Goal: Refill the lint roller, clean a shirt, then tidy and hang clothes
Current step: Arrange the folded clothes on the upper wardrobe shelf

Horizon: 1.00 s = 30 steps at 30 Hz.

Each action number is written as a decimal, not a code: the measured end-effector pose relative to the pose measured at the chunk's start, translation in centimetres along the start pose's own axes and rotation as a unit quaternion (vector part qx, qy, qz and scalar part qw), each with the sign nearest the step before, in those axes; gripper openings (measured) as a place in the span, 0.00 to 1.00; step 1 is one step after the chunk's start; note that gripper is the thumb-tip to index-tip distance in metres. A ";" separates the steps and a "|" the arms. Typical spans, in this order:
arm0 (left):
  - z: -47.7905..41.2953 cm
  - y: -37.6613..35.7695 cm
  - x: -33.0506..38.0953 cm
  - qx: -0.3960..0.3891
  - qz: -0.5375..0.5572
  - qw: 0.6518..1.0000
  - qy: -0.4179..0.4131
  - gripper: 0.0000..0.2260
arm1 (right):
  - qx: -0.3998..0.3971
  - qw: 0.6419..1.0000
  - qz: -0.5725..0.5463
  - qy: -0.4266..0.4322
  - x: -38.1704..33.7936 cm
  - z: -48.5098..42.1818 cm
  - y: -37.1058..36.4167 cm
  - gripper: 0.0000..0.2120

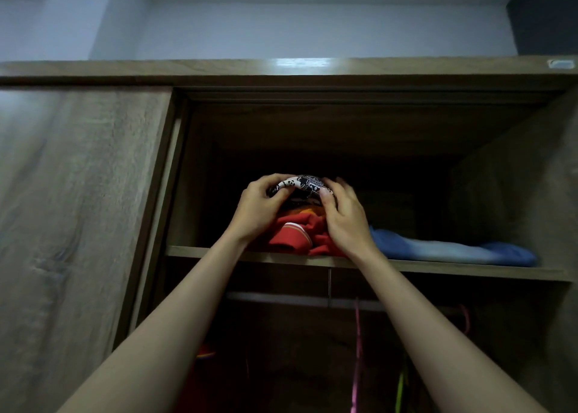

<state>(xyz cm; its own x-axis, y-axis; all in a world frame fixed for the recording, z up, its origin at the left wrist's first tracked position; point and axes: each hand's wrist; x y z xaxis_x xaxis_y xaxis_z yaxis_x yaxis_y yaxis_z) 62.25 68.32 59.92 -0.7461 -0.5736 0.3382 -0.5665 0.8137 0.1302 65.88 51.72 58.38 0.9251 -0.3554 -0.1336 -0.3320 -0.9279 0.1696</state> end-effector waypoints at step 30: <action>2.6 -2.0 4.6 0.072 0.143 0.951 0.264 0.44 | 0.058 0.996 -0.064 -0.033 -0.7 3.1 1.7 0.23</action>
<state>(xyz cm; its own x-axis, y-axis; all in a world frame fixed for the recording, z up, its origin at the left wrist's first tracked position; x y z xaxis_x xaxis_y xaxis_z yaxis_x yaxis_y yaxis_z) 59.02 63.78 58.77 -0.6186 -0.1716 0.7668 -0.4371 0.8861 -0.1543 64.11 50.07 55.78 0.9483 -0.2371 -0.2108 -0.2353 -0.9713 0.0336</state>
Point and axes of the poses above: each hand's wrist, its own z-axis away from the middle knuckle, its own y-axis out of the back of the hand, x = y × z, and after that the axes turned 6 degrees about y, right-handed
